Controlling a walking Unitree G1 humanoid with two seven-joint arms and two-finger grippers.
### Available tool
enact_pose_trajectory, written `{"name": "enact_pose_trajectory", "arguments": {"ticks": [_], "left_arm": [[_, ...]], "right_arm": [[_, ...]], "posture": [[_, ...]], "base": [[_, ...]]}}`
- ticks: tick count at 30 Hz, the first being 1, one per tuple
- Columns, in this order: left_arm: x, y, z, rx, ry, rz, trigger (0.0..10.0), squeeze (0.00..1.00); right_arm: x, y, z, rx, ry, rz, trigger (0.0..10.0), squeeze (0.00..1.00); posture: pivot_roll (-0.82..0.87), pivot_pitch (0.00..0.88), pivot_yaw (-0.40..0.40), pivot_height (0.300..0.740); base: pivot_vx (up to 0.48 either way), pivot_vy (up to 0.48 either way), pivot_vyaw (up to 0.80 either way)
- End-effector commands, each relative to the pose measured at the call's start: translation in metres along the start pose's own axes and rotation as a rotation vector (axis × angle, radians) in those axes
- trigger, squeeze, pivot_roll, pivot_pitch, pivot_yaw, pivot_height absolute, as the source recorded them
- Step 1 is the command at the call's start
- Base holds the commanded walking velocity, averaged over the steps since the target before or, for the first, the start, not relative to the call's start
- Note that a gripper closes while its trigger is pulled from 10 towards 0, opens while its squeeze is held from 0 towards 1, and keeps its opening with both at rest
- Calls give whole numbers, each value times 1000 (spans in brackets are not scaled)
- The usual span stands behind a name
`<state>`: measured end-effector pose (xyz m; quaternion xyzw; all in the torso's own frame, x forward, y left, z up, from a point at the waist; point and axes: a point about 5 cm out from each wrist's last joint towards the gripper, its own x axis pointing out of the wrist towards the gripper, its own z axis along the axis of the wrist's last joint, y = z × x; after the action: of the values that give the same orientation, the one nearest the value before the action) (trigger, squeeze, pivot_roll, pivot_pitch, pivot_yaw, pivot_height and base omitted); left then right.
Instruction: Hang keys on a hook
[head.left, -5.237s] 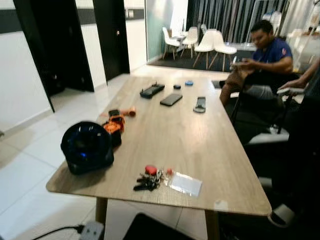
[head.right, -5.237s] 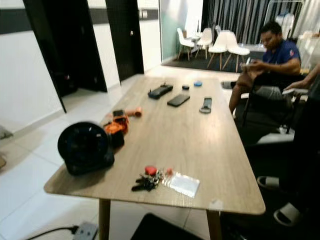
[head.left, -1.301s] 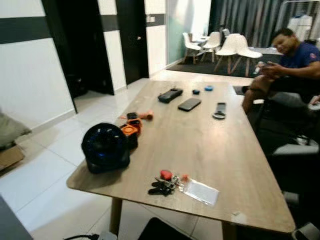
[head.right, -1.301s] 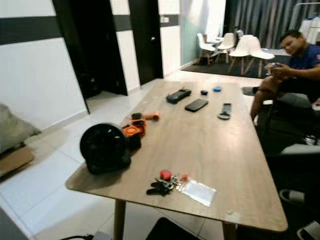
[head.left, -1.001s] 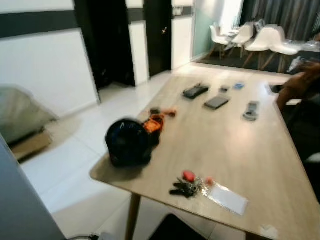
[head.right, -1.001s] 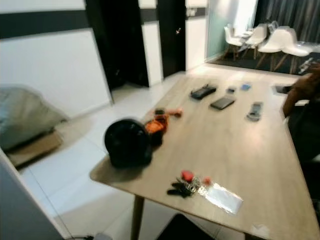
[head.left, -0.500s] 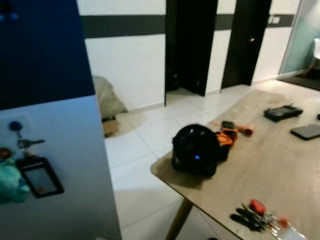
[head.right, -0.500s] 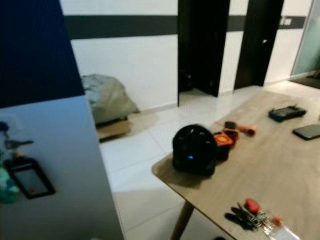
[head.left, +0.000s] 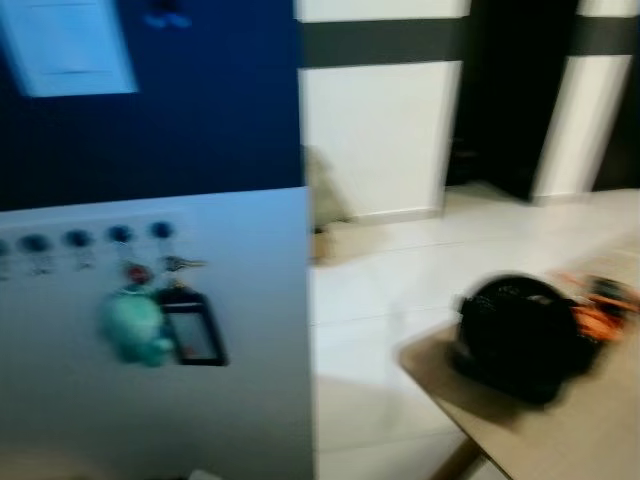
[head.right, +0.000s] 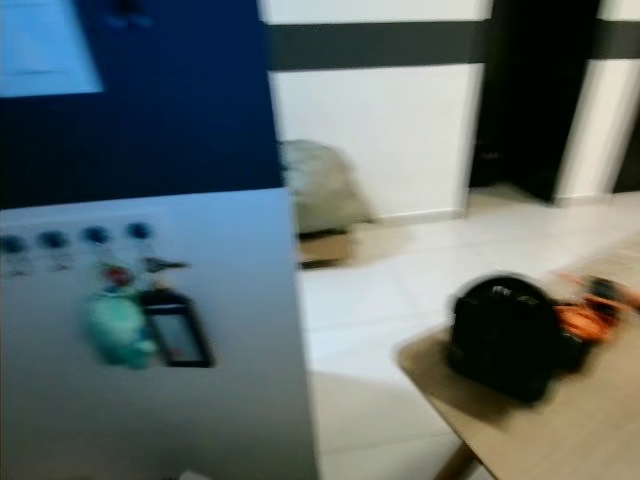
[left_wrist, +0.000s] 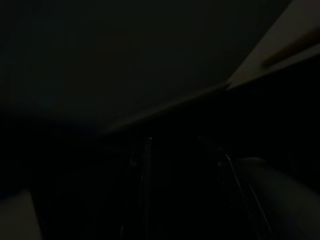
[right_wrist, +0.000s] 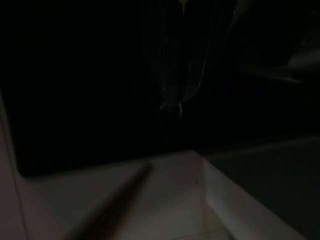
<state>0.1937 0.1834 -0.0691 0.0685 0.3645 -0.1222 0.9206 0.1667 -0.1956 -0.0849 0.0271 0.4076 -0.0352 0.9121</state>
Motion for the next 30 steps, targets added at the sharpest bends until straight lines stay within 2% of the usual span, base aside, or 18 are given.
{"name": "enact_pose_trajectory", "arguments": {"ticks": [1, 11, 19, 20, 22, 30], "left_arm": [[1, 1, 3, 1, -7, 3, 10000, 0], [-1, 1, -1, -22, 3, -2, 10000, 0], [-1, 2, 0, 2, -3, 17, 10000, 0], [-1, 2, 0, 0, 0, 16, 10000, 0], [0, 2, 1, -3, -2, 20, 10000, 0], [0, 5, 7, 15, -32, 32, 10000, 0]], "right_arm": [[0, 4, -4, -1, 14, 12, 10000, 0], [0, 5, -4, -10, 16, 19, 10000, 0], [-1, 4, -4, -8, 10, 16, 10000, 0], [-1, 4, -4, 29, 15, 10, 10000, 0], [-1, 3, -4, 43, 9, 13, 10000, 0], [-1, 3, -4, 41, 13, 11, 10000, 0]], "posture": [[34, 21, 22, 740], [39, 19, 19, 740], [40, 21, 20, 740], [40, 21, 20, 740], [41, 21, 19, 740], [41, 20, 20, 740]], "base": [[0, 0, 800], [0, 0, 800], [0, 0, 790], [0, 0, 0], [0, 0, 0], [0, 0, 0]]}}
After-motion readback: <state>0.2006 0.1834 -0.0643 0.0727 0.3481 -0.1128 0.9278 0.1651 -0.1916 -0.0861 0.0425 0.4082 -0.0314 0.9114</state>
